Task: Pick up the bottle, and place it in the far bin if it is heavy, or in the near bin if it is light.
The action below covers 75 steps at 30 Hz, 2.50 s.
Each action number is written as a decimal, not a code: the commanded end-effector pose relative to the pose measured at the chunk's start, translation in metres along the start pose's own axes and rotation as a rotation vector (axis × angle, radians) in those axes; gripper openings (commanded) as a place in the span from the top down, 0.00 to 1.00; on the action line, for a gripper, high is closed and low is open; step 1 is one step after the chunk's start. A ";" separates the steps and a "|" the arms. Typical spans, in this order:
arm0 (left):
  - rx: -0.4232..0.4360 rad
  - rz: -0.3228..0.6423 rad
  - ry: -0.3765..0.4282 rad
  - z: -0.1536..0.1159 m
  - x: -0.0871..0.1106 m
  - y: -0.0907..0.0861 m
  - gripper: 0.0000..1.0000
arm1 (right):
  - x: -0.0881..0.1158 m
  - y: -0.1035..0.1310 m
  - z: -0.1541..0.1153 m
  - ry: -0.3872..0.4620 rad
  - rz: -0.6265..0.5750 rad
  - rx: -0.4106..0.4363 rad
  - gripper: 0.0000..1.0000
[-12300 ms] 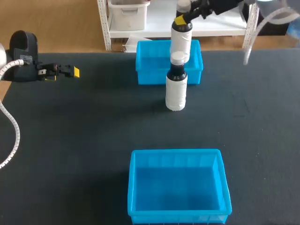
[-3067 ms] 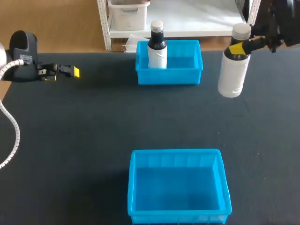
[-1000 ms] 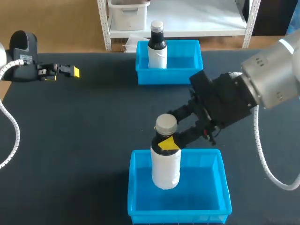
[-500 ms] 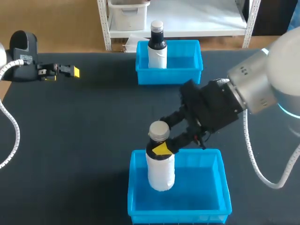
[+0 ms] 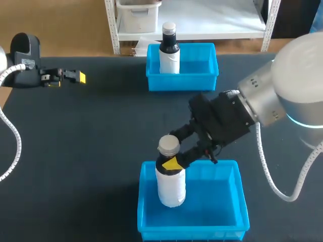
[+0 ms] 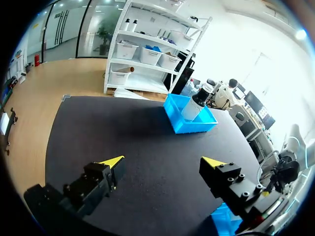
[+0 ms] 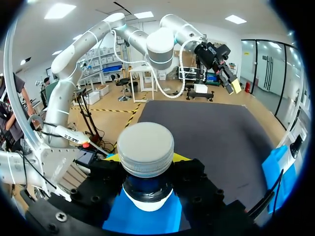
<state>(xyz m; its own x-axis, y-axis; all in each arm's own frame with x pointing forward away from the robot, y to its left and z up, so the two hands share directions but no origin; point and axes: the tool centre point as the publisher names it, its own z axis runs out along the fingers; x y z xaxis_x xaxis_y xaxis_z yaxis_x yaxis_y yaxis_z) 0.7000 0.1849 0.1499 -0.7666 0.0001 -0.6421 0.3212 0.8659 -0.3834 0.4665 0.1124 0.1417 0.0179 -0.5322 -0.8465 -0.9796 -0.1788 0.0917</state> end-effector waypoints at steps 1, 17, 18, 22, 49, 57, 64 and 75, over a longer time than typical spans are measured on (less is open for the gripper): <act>0.000 0.000 0.000 0.000 0.000 0.000 0.00 | 0.004 -0.004 0.001 -0.003 0.001 -0.006 1.00; 0.000 0.000 0.000 0.000 0.000 0.000 0.00 | 0.011 -0.006 0.003 0.002 0.026 -0.010 0.67; 0.000 0.000 0.000 0.000 0.000 0.000 0.00 | 0.012 -0.006 0.003 0.003 0.027 -0.010 0.63; 0.000 0.000 0.000 0.000 0.000 0.000 0.00 | 0.013 -0.006 0.003 0.012 0.034 -0.010 0.38; 0.000 0.000 0.000 0.000 0.000 0.000 0.00 | 0.039 -0.047 -0.100 0.068 0.158 0.164 0.00; 0.000 0.000 0.000 0.000 0.000 0.000 0.00 | 0.044 -0.091 -0.124 0.082 0.227 0.196 0.00; 0.000 0.000 0.000 0.000 0.000 0.000 0.00 | 0.048 -0.112 -0.134 0.096 0.268 0.154 0.00; 0.000 0.000 0.000 0.000 0.000 0.000 0.00 | 0.048 -0.114 -0.137 0.137 0.303 0.116 0.00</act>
<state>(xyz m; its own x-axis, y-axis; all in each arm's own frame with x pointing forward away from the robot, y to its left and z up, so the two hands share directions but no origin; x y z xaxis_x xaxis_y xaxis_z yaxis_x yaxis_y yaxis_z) 0.7000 0.1849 0.1499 -0.7666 0.0001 -0.6421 0.3212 0.8659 -0.3834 0.6050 -0.0065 0.1638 -0.2584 -0.6548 -0.7103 -0.9611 0.0999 0.2575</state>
